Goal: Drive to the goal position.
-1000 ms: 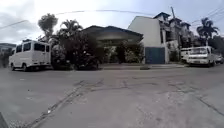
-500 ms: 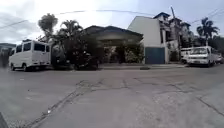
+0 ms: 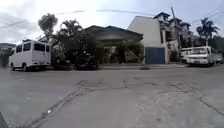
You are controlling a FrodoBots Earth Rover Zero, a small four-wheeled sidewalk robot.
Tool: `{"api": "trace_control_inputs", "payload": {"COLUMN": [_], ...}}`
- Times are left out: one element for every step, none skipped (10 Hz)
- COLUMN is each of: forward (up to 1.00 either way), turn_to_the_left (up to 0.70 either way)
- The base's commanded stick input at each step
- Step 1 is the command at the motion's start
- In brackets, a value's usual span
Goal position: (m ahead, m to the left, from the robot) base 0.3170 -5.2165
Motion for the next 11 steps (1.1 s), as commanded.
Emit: {"api": "trace_control_inputs", "payload": {"forward": [0.00,0.00,0.00,0.00,0.00,0.00,0.00,0.00,0.00,0.00,0.00], "turn_to_the_left": [-0.70,-0.70,-0.70,-0.70,-0.70,-0.70,-0.70,-0.70,-0.61,-0.09,0.00]}}
